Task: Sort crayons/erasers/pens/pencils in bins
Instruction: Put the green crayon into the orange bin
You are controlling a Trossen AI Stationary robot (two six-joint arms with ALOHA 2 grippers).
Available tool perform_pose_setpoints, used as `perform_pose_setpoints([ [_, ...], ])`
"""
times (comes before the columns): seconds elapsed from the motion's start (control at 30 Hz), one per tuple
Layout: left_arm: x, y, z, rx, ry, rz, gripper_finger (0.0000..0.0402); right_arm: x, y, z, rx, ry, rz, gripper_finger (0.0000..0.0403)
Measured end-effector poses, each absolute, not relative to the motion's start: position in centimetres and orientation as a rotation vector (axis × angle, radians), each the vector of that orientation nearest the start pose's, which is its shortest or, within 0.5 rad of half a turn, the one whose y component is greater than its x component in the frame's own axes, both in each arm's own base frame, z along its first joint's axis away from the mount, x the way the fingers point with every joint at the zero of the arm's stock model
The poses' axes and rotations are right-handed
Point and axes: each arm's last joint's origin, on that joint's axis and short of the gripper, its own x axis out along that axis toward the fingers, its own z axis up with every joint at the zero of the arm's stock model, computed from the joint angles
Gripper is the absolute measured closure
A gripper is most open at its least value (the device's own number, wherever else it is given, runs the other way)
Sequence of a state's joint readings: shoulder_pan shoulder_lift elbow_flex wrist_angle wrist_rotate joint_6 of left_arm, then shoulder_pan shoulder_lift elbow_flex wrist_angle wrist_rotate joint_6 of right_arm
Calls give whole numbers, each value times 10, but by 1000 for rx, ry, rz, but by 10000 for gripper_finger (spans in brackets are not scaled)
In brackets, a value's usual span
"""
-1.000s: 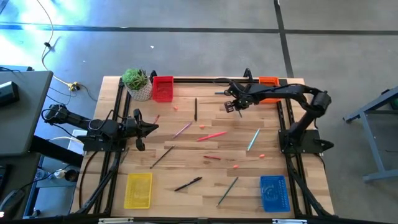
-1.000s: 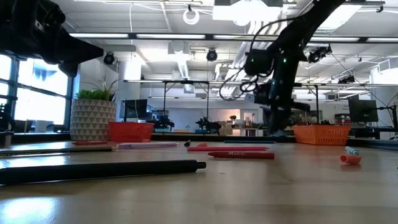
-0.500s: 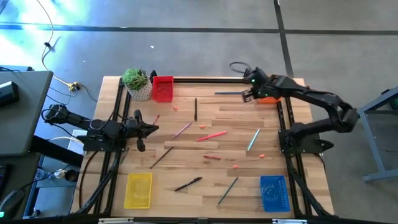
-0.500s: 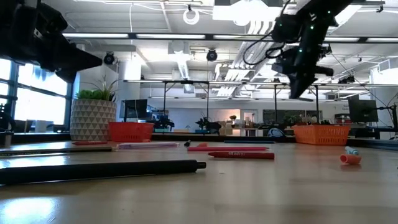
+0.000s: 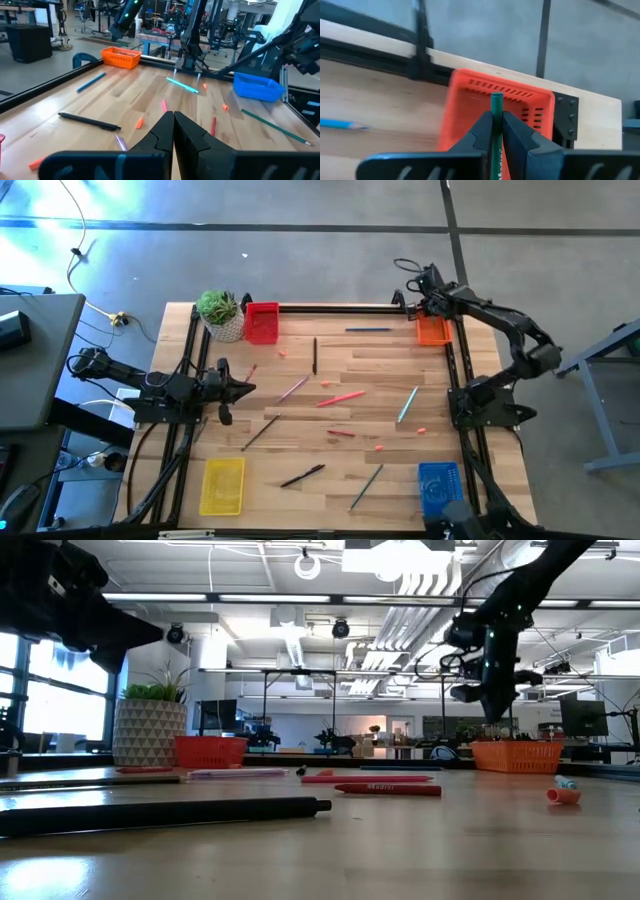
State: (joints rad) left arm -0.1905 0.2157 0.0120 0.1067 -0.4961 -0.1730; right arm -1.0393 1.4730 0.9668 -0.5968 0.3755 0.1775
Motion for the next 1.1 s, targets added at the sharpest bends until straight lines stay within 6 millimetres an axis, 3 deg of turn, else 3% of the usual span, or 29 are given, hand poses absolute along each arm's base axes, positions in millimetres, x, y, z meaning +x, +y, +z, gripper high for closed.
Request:
perform_pose_setpoints([
  [0.23, 107, -5, 161, -136, 54, 382, 401, 138, -258, 194, 556, 1065, -1315, 387],
  [0.63, 107, -4, 163, -143, 33, 402, 401, 141, -261, 178, 624, 1089, -1337, 381],
  [1.1, 106, -2, 170, -67, -25, 498, 401, 142, -248, 187, 583, 1157, -1335, 262],
])
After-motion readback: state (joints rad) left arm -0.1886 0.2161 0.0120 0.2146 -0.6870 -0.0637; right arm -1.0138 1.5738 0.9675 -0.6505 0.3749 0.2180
